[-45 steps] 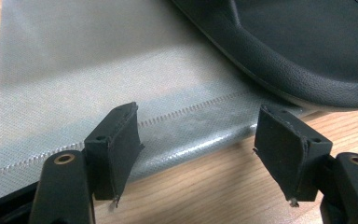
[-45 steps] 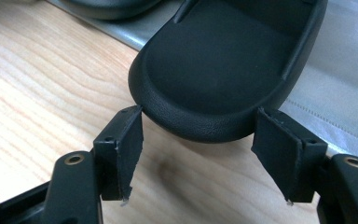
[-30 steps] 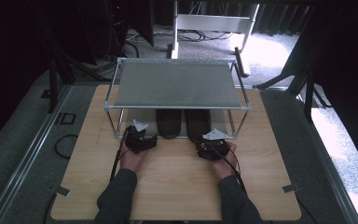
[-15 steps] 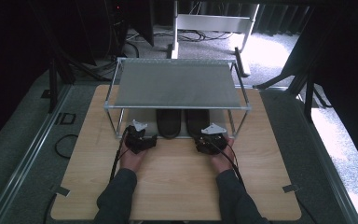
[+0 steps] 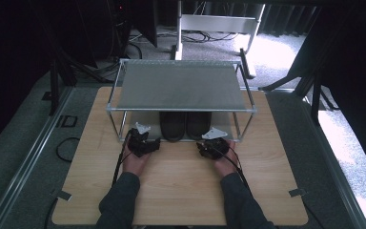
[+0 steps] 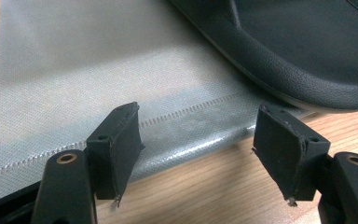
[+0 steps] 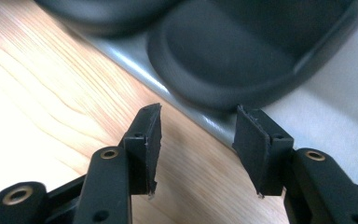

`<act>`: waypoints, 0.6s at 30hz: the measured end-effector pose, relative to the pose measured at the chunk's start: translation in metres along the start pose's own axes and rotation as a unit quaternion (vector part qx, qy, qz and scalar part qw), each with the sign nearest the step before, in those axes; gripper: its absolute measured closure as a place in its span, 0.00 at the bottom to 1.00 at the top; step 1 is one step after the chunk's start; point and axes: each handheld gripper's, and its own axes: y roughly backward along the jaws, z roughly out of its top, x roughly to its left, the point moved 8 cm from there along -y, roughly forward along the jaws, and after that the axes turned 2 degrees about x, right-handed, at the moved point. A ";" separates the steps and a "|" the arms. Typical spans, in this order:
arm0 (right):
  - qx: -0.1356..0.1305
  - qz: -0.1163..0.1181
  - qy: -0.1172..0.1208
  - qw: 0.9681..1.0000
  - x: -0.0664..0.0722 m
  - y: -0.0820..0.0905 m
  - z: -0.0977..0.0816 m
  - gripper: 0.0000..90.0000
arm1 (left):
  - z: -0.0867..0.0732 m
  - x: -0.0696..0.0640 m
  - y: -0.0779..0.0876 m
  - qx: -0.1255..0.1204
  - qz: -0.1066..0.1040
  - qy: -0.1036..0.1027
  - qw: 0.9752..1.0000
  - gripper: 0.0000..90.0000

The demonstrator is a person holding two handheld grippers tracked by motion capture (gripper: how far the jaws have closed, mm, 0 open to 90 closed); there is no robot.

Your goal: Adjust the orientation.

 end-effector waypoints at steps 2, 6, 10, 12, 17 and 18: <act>-0.024 -0.004 0.006 1.000 0.003 0.006 0.009 0.53 | 0.000 0.000 0.000 0.000 0.000 0.000 1.000 0.36; -0.038 0.000 0.006 0.999 0.009 0.005 0.027 0.44 | 0.000 0.000 0.000 0.000 0.002 -0.001 1.000 0.36; -0.028 0.015 0.001 0.999 0.014 -0.009 0.034 0.44 | 0.000 0.000 0.000 -0.001 -0.001 0.002 1.000 0.36; -0.016 0.021 -0.007 1.000 0.016 -0.017 0.032 0.44 | 0.000 0.000 0.000 -0.001 -0.001 0.003 1.000 0.36; -0.022 0.026 -0.009 0.999 0.018 -0.013 0.031 0.47 | 0.000 0.000 0.000 -0.001 -0.001 0.002 1.000 0.36; -0.024 0.028 -0.010 0.999 0.018 -0.012 0.030 0.47 | 0.000 0.000 0.000 -0.001 0.000 0.002 1.000 0.36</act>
